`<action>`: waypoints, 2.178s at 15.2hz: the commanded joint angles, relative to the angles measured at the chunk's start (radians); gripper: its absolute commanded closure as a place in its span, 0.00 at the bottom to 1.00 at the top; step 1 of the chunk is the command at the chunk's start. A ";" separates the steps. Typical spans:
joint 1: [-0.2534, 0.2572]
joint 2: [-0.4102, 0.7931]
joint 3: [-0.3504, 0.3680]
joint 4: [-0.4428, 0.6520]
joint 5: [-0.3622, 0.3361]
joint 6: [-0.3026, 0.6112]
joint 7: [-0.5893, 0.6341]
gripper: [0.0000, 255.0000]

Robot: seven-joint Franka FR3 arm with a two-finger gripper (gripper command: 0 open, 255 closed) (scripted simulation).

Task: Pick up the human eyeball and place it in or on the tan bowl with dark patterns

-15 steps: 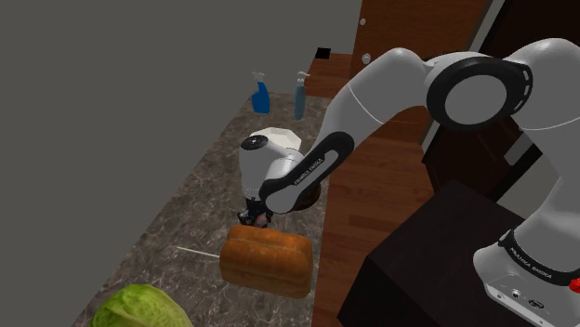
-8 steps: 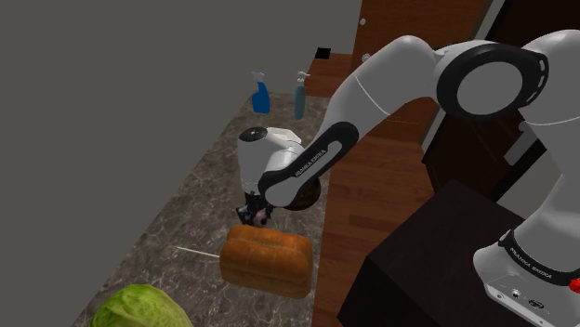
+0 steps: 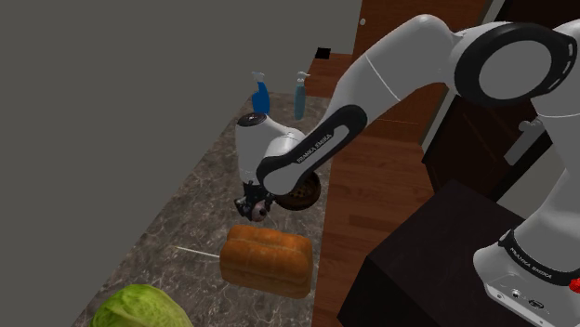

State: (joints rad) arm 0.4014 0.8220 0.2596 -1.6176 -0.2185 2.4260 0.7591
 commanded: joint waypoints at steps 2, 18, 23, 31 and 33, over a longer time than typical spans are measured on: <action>-0.006 -0.031 0.007 -0.010 0.006 -0.022 -0.003 1.00; -0.031 -0.177 0.041 -0.022 0.044 -0.154 -0.019 1.00; -0.111 -0.240 0.040 -0.121 0.062 -0.119 -0.098 1.00; -0.266 -0.327 0.026 -0.253 0.098 -0.076 -0.271 1.00; -0.309 -0.344 0.019 -0.277 0.108 -0.070 -0.325 1.00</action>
State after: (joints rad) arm 0.1101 0.4916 0.2795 -1.8713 -0.1155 2.3477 0.4558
